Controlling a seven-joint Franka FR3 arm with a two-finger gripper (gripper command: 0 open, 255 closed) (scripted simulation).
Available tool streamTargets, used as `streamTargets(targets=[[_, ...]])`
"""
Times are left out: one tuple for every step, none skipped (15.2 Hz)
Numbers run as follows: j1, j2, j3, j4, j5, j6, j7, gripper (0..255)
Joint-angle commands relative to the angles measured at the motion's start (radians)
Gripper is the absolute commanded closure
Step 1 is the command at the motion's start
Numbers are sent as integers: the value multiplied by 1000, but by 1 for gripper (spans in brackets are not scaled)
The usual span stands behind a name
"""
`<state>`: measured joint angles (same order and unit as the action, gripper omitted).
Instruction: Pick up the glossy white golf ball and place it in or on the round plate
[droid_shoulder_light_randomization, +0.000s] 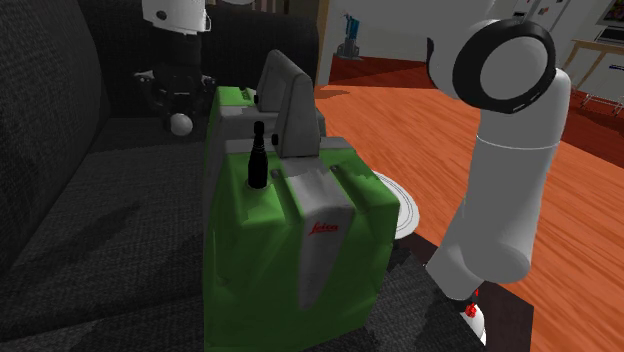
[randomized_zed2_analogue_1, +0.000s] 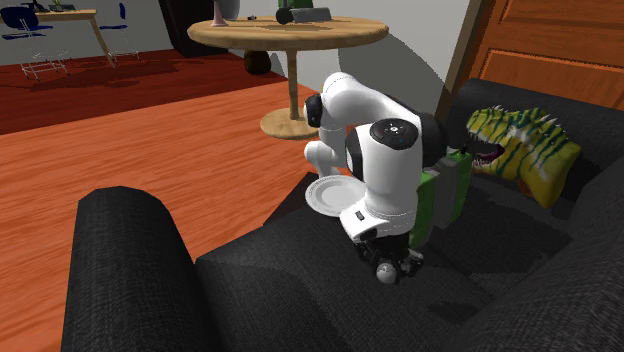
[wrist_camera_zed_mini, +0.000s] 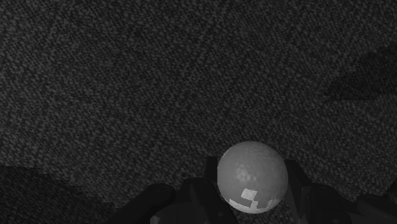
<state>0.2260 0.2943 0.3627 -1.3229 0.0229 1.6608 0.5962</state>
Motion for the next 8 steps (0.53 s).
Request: streamTargets(targets=[[-27, -101, 2, -129, 35, 32, -20, 255], [-40, -150, 0, -191, 54, 46, -34, 255], [-50, -198, -3, -249, 72, 58, -48, 255], [-59, -245, -7, -304, 90, 67, -63, 255], [-67, -290, -12, -356, 107, 74, -78, 255], [-73, -335, -18, -405, 123, 80, -93, 255], [-78, -379, -25, -452, 138, 83, -108, 255], [-81, -422, -33, -497, 152, 85, -123, 255]])
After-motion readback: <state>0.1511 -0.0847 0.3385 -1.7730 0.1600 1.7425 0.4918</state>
